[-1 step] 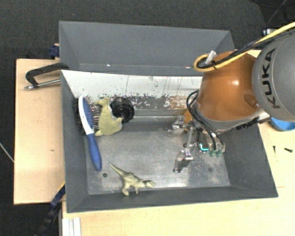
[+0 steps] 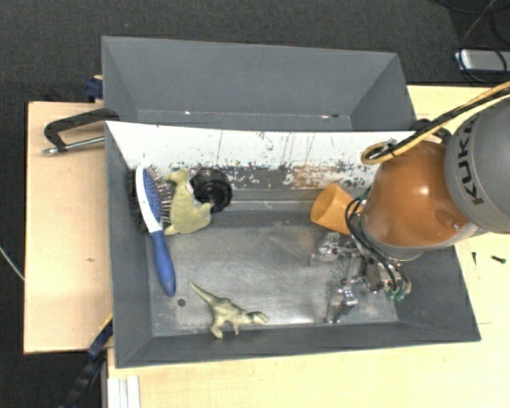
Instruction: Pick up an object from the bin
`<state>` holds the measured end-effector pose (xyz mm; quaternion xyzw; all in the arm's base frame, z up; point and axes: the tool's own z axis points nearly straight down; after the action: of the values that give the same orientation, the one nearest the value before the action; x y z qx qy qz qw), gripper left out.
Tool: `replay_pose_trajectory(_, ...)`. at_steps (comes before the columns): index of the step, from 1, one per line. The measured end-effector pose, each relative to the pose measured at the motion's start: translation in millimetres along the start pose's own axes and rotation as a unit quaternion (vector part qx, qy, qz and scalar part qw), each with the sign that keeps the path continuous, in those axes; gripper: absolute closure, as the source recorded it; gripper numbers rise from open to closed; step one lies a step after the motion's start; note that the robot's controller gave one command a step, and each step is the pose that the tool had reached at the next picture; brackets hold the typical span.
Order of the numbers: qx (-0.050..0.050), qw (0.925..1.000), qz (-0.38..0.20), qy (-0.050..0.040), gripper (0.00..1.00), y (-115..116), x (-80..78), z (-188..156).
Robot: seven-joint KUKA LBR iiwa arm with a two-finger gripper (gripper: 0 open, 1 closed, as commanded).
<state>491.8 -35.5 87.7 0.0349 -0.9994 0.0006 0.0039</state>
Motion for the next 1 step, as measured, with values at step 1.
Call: replay_pose_trajectory(1, 0.003, 0.9996, -0.028, -0.0097, 0.00, -124.3, -32.2, -72.1)
